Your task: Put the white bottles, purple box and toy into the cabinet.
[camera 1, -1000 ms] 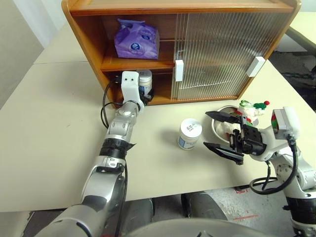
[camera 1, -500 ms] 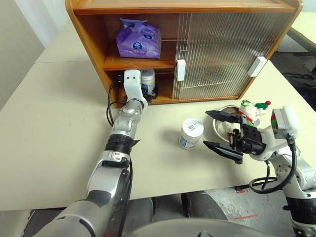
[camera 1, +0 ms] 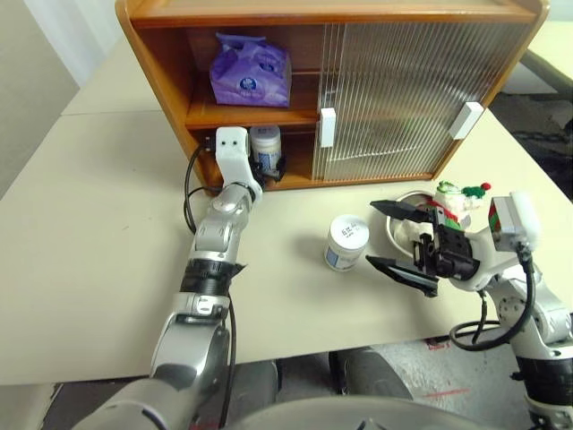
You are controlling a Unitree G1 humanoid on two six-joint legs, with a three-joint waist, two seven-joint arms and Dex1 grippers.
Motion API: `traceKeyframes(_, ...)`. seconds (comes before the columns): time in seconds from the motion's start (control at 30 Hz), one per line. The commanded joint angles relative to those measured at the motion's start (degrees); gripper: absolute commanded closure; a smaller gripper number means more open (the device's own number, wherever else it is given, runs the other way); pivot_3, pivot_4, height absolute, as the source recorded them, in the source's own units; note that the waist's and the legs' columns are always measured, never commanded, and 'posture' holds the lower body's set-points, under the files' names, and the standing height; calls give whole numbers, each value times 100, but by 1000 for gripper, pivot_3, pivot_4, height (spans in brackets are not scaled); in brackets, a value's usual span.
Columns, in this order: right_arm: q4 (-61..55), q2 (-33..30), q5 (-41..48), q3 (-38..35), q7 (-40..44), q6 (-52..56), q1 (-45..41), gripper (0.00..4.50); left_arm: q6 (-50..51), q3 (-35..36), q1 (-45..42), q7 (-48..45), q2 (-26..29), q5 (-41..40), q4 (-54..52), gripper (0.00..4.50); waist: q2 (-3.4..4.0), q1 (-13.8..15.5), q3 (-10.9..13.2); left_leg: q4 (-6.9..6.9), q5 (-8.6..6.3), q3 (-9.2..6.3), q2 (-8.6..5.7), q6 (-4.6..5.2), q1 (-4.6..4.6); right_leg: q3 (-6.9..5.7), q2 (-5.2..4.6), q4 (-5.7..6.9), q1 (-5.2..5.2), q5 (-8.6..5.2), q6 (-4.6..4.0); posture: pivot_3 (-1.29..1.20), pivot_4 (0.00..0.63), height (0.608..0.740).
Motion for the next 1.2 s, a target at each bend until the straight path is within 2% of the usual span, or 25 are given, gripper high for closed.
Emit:
traceKeyframes(0.03,33,-24,-54,39,41,-8,-29,0,259,-204,331,111,24,203,-610,12,0,3,0,0,0,1,0,0,0,0,0,0,-1,-2,-5,-129,89,740)
traceKeyframes(0.2,84,-7,-60,73,84,-16,-65,0,404,-331,570,179,12,340,-1068,1653,0,22,0,1,-1,-5,0,1,1,-2,0,1,1,-2,-10,-120,86,740)
traceKeyframes(0.43,145,-6,-71,91,133,-31,-111,0,417,-263,649,430,-104,433,-1262,4229,0,33,-1,2,-2,-14,2,4,3,0,-1,2,0,3,-16,-118,80,740)
traceKeyframes(0.47,154,-8,-74,88,139,-35,-116,0,458,-256,657,458,-105,449,-1288,4474,0,33,-1,2,-2,-13,2,4,3,0,-1,2,0,3,-16,-118,80,740)
traceKeyframes(0.83,209,21,-111,118,138,-74,-138,0,410,-51,693,997,-33,701,-1342,4474,1,32,-1,2,-3,-18,3,7,5,0,-1,2,1,5,-15,-119,82,740)
traceKeyframes(1.2,151,21,-121,141,103,-58,-123,0,-56,-20,192,1318,-32,929,-390,4474,1,49,-1,7,-7,-25,3,24,8,0,-3,2,3,15,-15,-130,82,740)
